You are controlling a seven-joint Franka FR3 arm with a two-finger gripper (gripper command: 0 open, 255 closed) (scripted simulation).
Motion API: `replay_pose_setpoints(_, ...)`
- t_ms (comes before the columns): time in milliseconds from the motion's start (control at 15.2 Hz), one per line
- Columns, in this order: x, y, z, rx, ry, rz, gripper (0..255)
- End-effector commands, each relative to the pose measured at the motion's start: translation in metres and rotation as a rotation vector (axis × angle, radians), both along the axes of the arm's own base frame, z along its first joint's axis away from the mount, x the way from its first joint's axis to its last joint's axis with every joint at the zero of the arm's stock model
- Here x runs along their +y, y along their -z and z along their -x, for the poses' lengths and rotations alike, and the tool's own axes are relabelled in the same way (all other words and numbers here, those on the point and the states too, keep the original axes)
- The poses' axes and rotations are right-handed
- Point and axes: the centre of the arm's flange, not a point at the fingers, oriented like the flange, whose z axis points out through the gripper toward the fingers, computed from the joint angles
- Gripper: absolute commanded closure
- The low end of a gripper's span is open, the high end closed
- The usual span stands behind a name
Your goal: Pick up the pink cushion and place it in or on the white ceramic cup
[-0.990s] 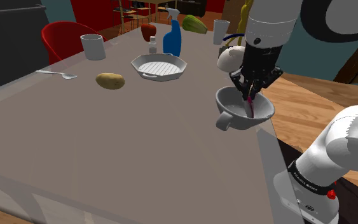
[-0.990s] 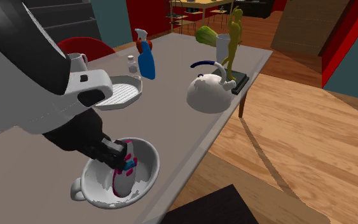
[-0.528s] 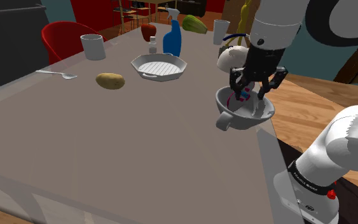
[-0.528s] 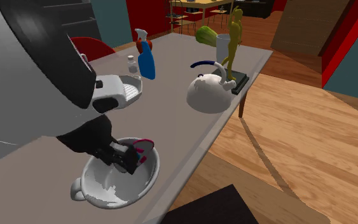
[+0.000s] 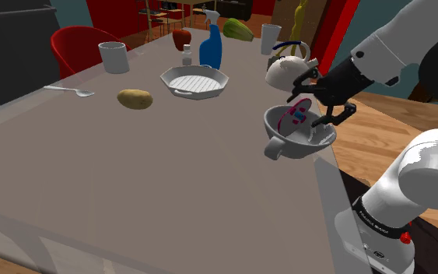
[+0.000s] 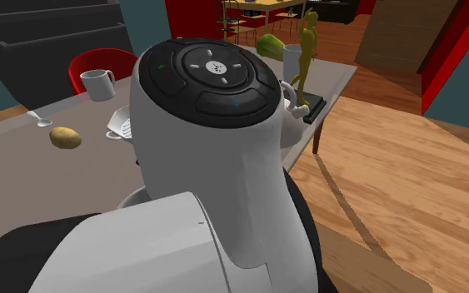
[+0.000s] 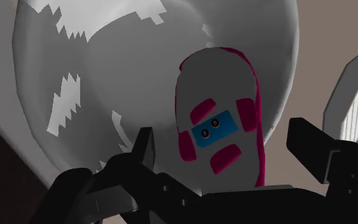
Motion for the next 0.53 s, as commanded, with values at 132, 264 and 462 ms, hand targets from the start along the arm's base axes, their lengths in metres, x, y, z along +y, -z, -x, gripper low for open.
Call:
replay_pose_setpoints(132, 0.0021, 0.0163, -0.0086, -0.005, 0.004, -0.005, 0)
replay_pose_setpoints(264, 0.0021, 0.0163, -0.0085, -0.005, 0.004, -0.005, 0)
replay_pose_setpoints(462, 0.0021, 0.0163, -0.0085, -0.005, 0.004, -0.005, 0)
